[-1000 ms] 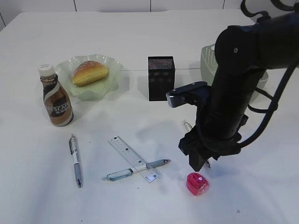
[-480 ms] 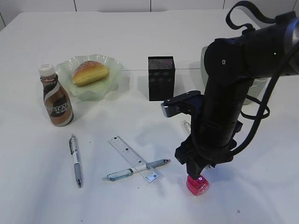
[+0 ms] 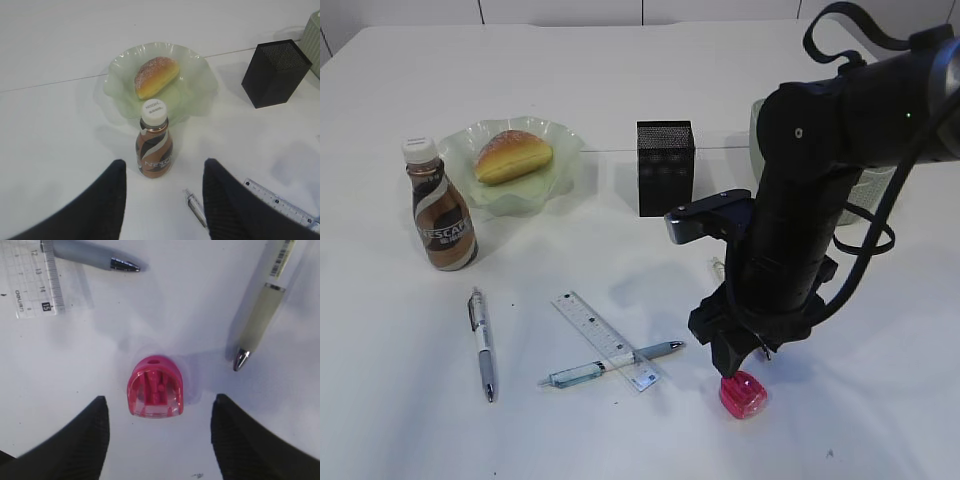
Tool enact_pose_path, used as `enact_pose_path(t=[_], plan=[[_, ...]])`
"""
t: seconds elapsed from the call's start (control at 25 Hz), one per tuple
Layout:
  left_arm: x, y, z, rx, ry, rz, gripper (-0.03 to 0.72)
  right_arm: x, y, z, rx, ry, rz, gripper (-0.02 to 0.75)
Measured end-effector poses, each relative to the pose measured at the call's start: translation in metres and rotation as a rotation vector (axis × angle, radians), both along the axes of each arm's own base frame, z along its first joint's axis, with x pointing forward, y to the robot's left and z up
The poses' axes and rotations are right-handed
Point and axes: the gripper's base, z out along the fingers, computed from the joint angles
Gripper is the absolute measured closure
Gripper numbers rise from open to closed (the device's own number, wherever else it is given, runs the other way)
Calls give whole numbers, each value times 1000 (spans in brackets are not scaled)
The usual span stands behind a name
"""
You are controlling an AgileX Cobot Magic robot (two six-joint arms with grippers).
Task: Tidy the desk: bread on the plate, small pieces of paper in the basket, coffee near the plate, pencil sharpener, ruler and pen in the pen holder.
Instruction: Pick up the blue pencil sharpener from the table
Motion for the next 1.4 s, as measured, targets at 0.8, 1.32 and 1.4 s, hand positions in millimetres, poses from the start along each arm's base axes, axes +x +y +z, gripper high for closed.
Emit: enact_pose_path(t=[0.8,1.32,1.4], plan=[[0,0,0,0,0,0,341,2,2,-21,-21,55,-4,225],[0,0,0,2,0,0,341,2,5,-30,-3,89,-8,225],[0,0,0,2,0,0,341,2,4,-30,-5,89,-7,225]])
